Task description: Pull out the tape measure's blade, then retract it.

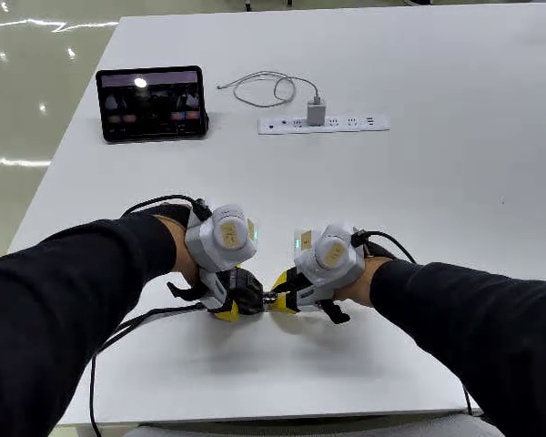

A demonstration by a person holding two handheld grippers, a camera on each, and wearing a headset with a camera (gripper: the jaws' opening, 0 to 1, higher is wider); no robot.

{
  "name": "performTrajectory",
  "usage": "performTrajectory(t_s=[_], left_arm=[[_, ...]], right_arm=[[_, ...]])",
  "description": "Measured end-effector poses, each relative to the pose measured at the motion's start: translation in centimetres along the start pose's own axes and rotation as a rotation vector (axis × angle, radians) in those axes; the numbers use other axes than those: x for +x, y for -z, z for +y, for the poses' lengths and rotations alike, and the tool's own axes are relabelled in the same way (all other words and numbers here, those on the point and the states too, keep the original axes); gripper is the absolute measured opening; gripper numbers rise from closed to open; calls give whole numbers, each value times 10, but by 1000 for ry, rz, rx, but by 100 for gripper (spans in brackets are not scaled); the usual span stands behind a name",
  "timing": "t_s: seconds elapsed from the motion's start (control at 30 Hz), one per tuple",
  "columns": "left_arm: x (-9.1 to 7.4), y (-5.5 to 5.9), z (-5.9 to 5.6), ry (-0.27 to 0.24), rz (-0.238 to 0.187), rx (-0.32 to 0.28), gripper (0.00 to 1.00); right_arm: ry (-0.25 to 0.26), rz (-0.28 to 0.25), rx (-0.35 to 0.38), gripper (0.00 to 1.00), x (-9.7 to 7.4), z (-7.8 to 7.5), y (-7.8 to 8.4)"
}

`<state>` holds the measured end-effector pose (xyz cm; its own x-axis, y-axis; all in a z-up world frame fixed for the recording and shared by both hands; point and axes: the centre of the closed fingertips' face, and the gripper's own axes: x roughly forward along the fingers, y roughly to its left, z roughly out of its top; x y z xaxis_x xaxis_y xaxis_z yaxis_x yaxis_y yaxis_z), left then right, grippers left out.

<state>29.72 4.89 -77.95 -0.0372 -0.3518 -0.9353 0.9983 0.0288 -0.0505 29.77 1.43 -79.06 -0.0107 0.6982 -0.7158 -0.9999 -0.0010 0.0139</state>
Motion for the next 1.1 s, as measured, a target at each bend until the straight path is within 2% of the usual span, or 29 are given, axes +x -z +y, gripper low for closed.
performTrajectory(t_s=[0.17, 0.23, 0.3, 0.43, 0.5, 0.67, 0.77, 0.8, 0.83, 0.87, 0.9, 0.93, 0.97, 1.03, 1.1], left_arm=[[0, 0, 0, 2, 0, 1, 39], [0, 0, 0, 3, 2, 3, 39], [0, 0, 0, 1, 1, 1, 39], [1, 0, -1, -1, 16, 5, 39], [1, 0, 0, 0, 19, 6, 39], [1, 0, -1, 1, 19, 5, 39], [1, 1, -1, 2, 25, 0, 39], [3, 7, -8, 47, 55, -60, 41], [7, 12, -20, 118, 74, -109, 43], [8, 6, -7, 62, 33, -45, 44], [8, -2, -6, 32, -16, 51, 43], [7, -7, 8, -47, -56, 39, 42], [6, -1, 1, 7, -49, -4, 41], [2, 2, 1, 13, -35, -9, 41], [4, 4, -1, 5, 2, 10, 41]], right_arm=[[-2, 1, 22, 9, -1, 1, 2], [-1, 3, -1, 10, 0, 2, 0], [0, 0, 34, 11, 1, 1, -2], [-1, 12, 26, 12, 4, 1, -3], [-6, 12, 61, 13, 6, 2, -4], [9, 1, 32, 14, 15, 1, -10], [-4, 1, 35, 13, 12, 2, -8], [-3, -3, 58, 12, 11, 1, -8], [-8, -4, 57, 12, 11, 1, -8], [-16, -4, 54, 12, 12, 3, -9], [-10, -1, 43, 12, 12, 3, -9], [-8, 7, 34, 12, 10, 3, -8], [-5, 11, 36, 11, 11, 3, -10], [-2, 20, 51, 11, 11, 1, -10], [0, 28, 45, 11, 12, 1, -9]])
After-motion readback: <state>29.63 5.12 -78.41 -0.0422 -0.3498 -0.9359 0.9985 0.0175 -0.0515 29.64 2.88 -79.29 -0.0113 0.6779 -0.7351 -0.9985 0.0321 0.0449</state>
